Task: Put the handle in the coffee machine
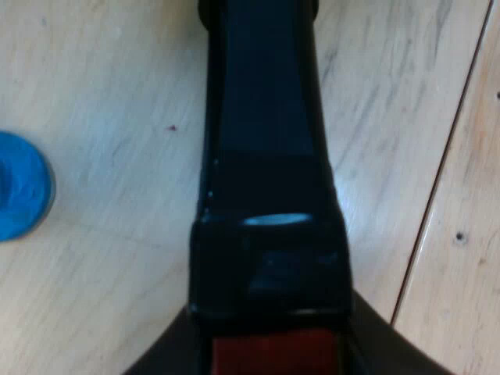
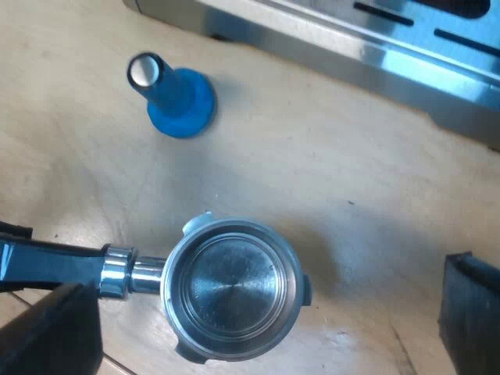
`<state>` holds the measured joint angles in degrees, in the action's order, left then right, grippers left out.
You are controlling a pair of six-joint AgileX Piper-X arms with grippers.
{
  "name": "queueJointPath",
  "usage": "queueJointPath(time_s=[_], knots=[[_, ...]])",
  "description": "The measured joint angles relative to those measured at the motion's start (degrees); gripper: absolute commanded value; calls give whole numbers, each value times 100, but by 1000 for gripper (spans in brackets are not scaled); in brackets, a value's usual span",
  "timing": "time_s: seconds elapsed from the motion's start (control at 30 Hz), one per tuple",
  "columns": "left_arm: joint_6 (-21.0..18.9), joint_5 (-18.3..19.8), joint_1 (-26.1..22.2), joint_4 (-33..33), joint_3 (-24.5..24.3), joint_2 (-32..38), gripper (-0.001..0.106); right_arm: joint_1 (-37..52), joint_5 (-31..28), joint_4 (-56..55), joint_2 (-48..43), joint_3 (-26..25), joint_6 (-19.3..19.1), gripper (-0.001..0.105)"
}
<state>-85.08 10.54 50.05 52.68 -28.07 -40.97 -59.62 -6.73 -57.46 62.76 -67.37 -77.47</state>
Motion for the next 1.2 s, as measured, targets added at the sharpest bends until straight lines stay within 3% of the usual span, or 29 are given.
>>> queueJointPath(time_s=[0.17, 0.27, 0.47, 0.73, 1.2], knots=[[0, -87, 0, 148, -16, 0, 0, -73, -47, 136, -21, 0, 0, 88], [0, -87, -88, 154, -16, 0, 0, -395, -408, 349, -21, 0, 0, 88], [131, 24, -1170, 212, -259, 0, 0, -946, -1140, 758, -21, 0, 205, 88], [505, 648, -2613, 173, -299, 0, 0, -1197, -1591, 1063, 91, 12, 249, 88], [1377, 907, -3610, 173, -299, 0, 0, -1256, -2429, 1946, 884, 12, 257, 88]])
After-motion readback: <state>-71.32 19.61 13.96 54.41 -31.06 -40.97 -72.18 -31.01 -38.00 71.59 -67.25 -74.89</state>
